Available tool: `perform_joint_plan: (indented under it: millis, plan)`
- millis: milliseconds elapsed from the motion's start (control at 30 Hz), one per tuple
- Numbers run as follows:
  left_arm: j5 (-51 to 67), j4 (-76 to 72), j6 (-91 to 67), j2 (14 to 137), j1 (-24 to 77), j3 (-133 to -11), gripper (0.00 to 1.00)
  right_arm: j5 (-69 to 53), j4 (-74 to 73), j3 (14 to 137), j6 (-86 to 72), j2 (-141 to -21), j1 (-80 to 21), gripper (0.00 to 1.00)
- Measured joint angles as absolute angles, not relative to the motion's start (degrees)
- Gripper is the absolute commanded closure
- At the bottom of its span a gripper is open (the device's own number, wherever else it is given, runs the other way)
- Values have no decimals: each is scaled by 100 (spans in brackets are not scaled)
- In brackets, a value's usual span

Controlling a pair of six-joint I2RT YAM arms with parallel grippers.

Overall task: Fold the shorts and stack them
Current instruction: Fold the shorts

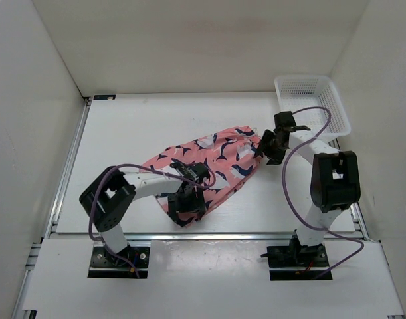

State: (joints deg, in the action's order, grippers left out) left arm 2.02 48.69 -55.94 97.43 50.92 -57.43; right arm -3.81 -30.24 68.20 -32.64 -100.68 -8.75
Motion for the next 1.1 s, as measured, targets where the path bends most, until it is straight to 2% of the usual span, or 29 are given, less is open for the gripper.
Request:
perform_joint_plan:
  millis: [33, 67, 100, 133, 200, 233, 267, 300, 467, 600, 667, 700, 733, 767, 800, 867, 900, 1100]
  plan:
    - [207, 4928, -5599, 9828, 5098, -5791, 22, -416, -2917, 6820, -3262, -10160, -875, 40]
    - [185, 4947, -5583, 9876, 5098, -5817, 30, -462, -2814, 6820, -3264, -10252, -875, 47]
    - [176, 4960, -5561, 9907, 5092, -5833, 39, -510, -2720, 6820, -3269, -10346, -878, 51]
    - [167, 4989, -5546, 9920, 5061, -5835, 62, -567, -2626, 6820, -3284, -10429, -891, 57]
    - [169, 4995, -5518, 9924, 4952, -5826, 83, -635, -2480, 6818, -3299, -10562, -930, 72]
    - [183, 4991, -5498, 9922, 4890, -5817, 90, -657, -2432, 6816, -3295, -10613, -954, 79]
    - [207, 4987, -5448, 9907, 4812, -5811, 90, -670, -2386, 6816, -3310, -10654, -996, 86]
    - [215, 4965, -5398, 9878, 4720, -5782, 90, -670, -2344, 6807, -3319, -10687, -1048, 98]
    - [-128, 5033, -5170, 9684, 4091, -5658, 90, -585, -2093, 6490, -3461, -10584, -1347, 100]
    - [-537, 5247, -5006, 9502, 3632, -5658, 90, -150, -2171, 5795, -3793, -9863, -1835, 100]
    - [-676, 5352, -4947, 9382, 3516, -5658, 90, -5, -2320, 5378, -4073, -9380, -2106, 69]
    - [-738, 5402, -4906, 9308, 3479, -5658, 82, 38, -2379, 5137, -4213, -9115, -2239, 50]
    - [-786, 5439, -4862, 9238, 3448, -5658, 75, 60, -2451, 4932, -4311, -8884, -2331, 21]
    - [-819, 5463, -4818, 9177, 3406, -5658, 68, 91, -2532, 4757, -4388, -8683, -2379, 15]
    - [-838, 5492, -4768, 9129, 3380, -5658, 43, 115, -2593, 4606, -4447, -8508, -2397, 11]
    - [-878, 5581, -4659, 9028, 3317, -5658, 7, 137, -2724, 4434, -4512, -8228, -2390, 8]
    - [-899, 5627, -4622, 8967, 3288, -5660, 0, 132, -2733, 4383, -4512, -8103, -2370, 8]
    - [-1024, 6038, -4431, 8477, 2856, -6053, 0, 130, -2729, 4305, -4482, -7225, -1927, 19]
